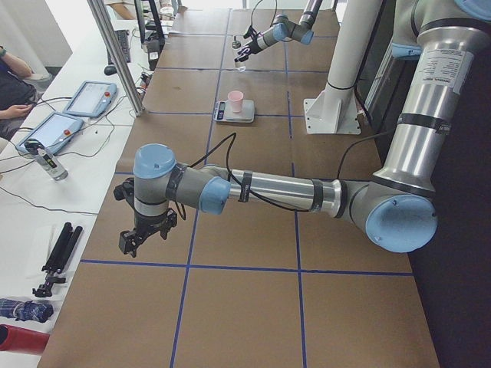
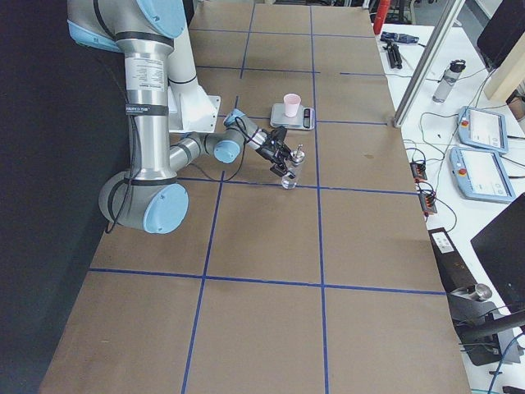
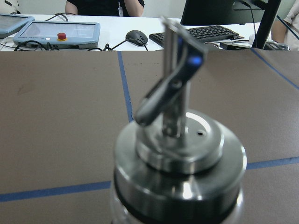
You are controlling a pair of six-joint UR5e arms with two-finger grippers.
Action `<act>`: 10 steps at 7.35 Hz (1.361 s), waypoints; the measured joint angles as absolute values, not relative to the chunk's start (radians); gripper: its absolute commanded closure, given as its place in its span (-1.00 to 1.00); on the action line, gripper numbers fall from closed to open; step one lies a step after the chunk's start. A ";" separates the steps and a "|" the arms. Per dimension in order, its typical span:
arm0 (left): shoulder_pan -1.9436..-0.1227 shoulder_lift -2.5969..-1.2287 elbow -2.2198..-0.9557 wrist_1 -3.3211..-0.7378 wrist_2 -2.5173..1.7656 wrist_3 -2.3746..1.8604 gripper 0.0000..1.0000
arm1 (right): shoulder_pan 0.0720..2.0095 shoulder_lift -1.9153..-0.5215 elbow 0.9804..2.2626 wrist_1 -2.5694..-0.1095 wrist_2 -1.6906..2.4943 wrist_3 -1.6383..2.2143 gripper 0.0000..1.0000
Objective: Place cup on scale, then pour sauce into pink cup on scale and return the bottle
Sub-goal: 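Lower the glass dispenser bottle onto the table with the right gripper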
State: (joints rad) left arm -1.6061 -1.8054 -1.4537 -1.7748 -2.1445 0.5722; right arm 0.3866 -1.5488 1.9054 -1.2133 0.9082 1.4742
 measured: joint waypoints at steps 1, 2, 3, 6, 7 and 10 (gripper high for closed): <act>-1.606 -1.805 -1.454 -1.774 -2.144 0.572 -1.00 | 0.387 -1.549 1.906 -1.213 0.908 1.474 0.14; -1.606 -1.805 -1.453 -1.774 -2.144 0.572 -1.00 | 0.387 -1.550 1.906 -1.213 0.909 1.474 -0.01; -1.606 -1.805 -1.453 -1.774 -2.145 0.572 -1.00 | 0.387 -1.550 1.907 -1.213 0.909 1.474 -0.03; -1.606 -1.805 -1.453 -1.775 -2.145 0.572 -1.00 | 0.387 -1.553 1.907 -1.213 0.904 1.474 -1.00; -1.606 -1.806 -1.453 -1.775 -2.145 0.572 -1.00 | 0.387 -1.553 1.907 -1.213 0.900 1.474 -1.00; -1.605 -1.808 -1.454 -1.775 -2.145 0.572 -1.00 | 0.386 -1.554 1.907 -1.212 0.898 1.474 -1.00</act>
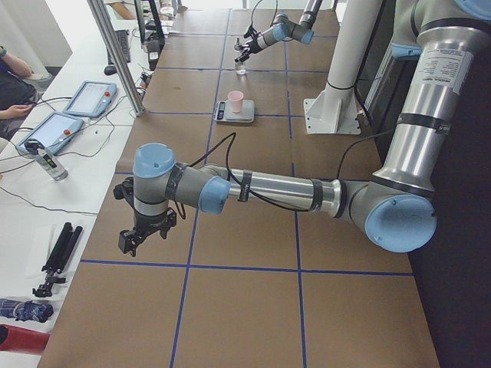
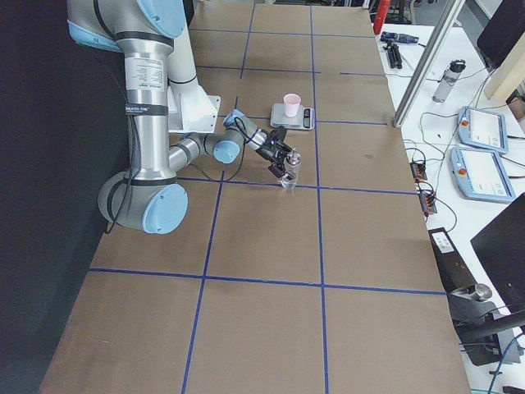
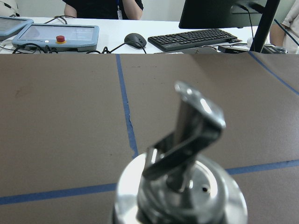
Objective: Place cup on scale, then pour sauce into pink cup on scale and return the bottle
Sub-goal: 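Lower the glass dispenser bottle onto the table with the right gripper, then open the right gripper and release the bottle upright on the table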
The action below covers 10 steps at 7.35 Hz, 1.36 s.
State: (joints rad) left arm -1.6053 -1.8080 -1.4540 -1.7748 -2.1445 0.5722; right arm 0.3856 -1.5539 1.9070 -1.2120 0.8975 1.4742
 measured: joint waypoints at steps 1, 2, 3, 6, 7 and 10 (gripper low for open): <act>-1.606 -1.808 -1.454 -1.775 -2.144 0.572 -1.00 | 0.385 -1.554 1.908 -1.212 0.898 1.474 -1.00; -1.606 -1.808 -1.453 -1.775 -2.145 0.572 -1.00 | 0.382 -1.554 1.910 -1.212 0.898 1.475 -1.00; -1.605 -1.809 -1.453 -1.775 -2.144 0.572 -1.00 | 0.376 -1.555 1.912 -1.212 0.897 1.475 -1.00; -1.605 -1.809 -1.454 -1.775 -2.145 0.572 -1.00 | 0.335 -1.590 1.931 -1.212 0.887 1.478 -1.00; -1.606 -1.808 -1.454 -1.775 -2.145 0.572 -1.00 | 0.318 -1.619 1.956 -1.213 0.884 1.481 -1.00; -1.606 -1.804 -1.458 -1.775 -2.145 0.572 -1.00 | 0.256 -1.713 2.057 -1.213 0.885 1.491 -1.00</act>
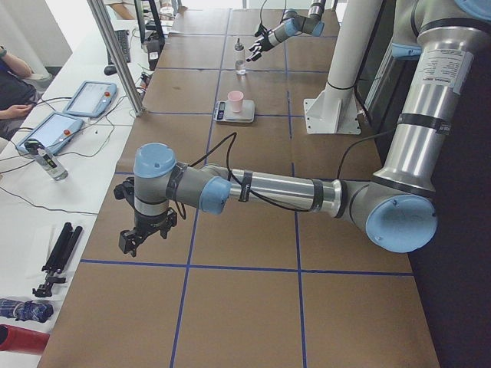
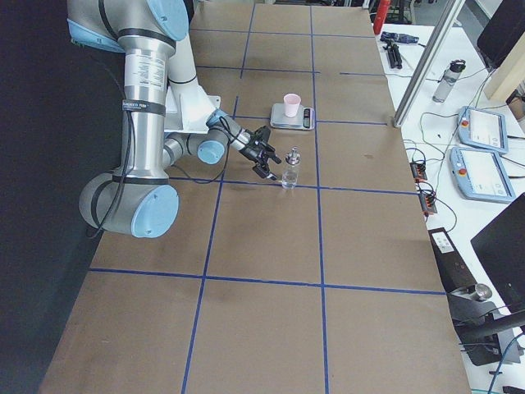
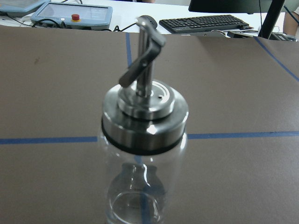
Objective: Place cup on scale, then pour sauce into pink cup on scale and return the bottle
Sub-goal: 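Open the right gripper and release the bottle upright on the table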
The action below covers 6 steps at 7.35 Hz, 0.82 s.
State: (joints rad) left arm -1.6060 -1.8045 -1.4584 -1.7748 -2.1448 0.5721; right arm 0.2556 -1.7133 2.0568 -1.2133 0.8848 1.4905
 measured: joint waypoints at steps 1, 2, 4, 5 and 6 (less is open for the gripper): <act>-1.606 -1.804 -1.459 -1.775 -2.146 0.572 -1.00 | 0.230 -1.759 2.108 -1.213 0.890 1.492 -1.00; -1.606 -1.803 -1.461 -1.775 -2.146 0.572 -1.00 | 0.215 -1.805 2.161 -1.213 0.902 1.492 -1.00; -1.607 -1.802 -1.464 -1.775 -2.146 0.572 -1.00 | 0.209 -1.889 2.268 -1.214 0.945 1.490 -1.00; -1.607 -1.802 -1.466 -1.775 -2.146 0.572 -1.00 | 0.216 -1.919 2.318 -1.218 0.977 1.484 -1.00; -1.607 -1.802 -1.467 -1.775 -2.145 0.572 -1.00 | 0.238 -1.935 2.353 -1.230 1.010 1.467 -1.00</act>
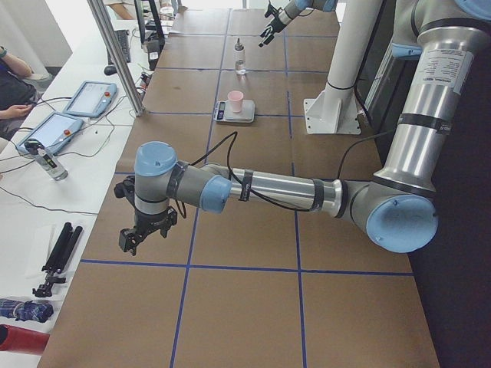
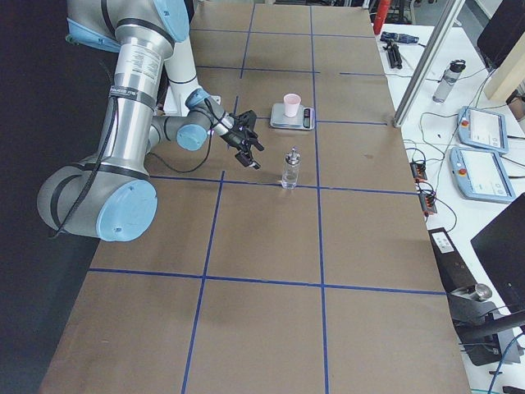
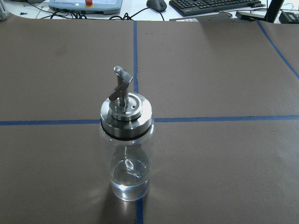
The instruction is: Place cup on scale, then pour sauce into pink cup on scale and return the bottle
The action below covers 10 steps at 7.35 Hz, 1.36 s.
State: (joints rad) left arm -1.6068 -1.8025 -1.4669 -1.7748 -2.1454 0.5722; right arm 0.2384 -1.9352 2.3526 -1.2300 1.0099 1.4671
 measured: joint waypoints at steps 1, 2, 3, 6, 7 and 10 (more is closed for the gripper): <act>-1.607 -1.802 -1.468 -1.775 -2.146 0.572 -1.00 | 0.279 -1.940 2.370 -1.242 1.044 1.427 -1.00; -1.607 -1.802 -1.469 -1.775 -2.146 0.572 -1.00 | 0.331 -1.939 2.377 -1.247 1.088 1.377 -1.00; -1.607 -1.802 -1.472 -1.775 -2.146 0.572 -1.00 | 0.393 -1.937 2.381 -1.248 1.146 1.322 -1.00; -1.608 -1.802 -1.478 -1.775 -2.146 0.572 -1.00 | 0.599 -1.937 2.372 -1.247 1.356 1.095 -1.00; -1.608 -1.802 -1.479 -1.775 -2.146 0.572 -1.00 | 0.667 -1.937 2.358 -1.245 1.429 1.000 -1.00; -1.607 -1.804 -1.479 -1.773 -2.147 0.572 -1.00 | 0.975 -1.914 2.248 -1.236 1.760 0.652 -1.00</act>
State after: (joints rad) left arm -1.6073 -1.8038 -1.4791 -1.7731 -2.1474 0.5722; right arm 0.9753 -1.9136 2.2482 -1.2355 1.7599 0.6517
